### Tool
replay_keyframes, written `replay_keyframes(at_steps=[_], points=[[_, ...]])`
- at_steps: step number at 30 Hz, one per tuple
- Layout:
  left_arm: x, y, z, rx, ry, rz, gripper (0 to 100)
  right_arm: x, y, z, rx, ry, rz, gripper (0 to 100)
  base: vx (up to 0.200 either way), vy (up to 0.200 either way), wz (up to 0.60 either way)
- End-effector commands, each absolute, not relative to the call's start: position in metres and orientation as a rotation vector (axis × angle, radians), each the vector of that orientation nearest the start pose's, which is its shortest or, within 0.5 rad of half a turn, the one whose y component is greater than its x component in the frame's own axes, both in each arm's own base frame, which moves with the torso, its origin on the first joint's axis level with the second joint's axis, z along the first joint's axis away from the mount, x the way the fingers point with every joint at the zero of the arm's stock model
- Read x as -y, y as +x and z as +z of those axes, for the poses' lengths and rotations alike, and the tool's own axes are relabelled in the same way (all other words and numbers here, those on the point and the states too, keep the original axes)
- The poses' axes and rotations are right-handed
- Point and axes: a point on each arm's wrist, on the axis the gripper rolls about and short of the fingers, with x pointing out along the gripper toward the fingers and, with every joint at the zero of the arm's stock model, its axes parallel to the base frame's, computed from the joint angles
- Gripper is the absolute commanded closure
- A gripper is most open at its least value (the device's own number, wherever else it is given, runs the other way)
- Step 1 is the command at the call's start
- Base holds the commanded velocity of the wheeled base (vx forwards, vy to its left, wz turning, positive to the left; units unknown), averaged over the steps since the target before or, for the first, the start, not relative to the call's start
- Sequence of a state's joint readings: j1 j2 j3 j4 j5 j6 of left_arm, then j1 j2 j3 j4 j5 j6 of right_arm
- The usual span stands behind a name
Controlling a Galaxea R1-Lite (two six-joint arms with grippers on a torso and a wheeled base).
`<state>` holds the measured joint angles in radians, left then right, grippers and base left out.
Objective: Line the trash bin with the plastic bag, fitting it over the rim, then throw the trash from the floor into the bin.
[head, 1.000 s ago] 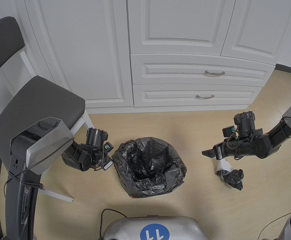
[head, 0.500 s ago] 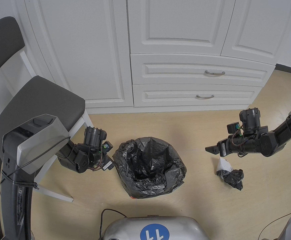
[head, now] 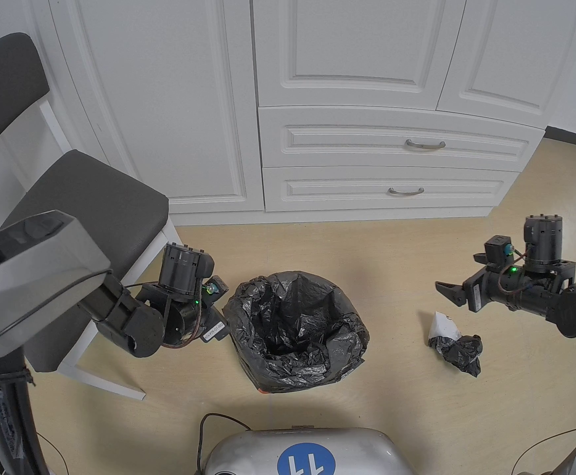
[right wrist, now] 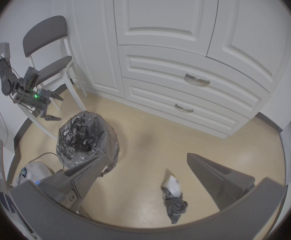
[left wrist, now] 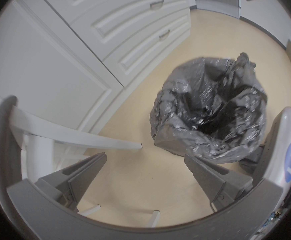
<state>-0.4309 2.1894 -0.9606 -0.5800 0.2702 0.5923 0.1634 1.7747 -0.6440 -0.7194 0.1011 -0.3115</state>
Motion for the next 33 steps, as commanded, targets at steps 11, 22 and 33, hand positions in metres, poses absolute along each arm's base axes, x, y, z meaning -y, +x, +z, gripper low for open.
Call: replay_keyframes(at_steps=[11,22,33], points=[[0.143,0.214,0.166,-0.268,0.270,-0.382,0,0.066,0.350,0.050,-0.761,-0.139,0.002,0,0.000,0.000,0.00],[0.085,0.184,0.194,-0.054,0.064,-0.274,0,0.073,0.465,-0.033,-0.934,0.356,0.027,0,0.000,0.000,0.00],[0.068,0.170,0.194,-0.037,-0.017,-0.214,0,0.074,0.498,-0.103,-1.121,0.087,-0.054,0,0.000,0.000,0.00]])
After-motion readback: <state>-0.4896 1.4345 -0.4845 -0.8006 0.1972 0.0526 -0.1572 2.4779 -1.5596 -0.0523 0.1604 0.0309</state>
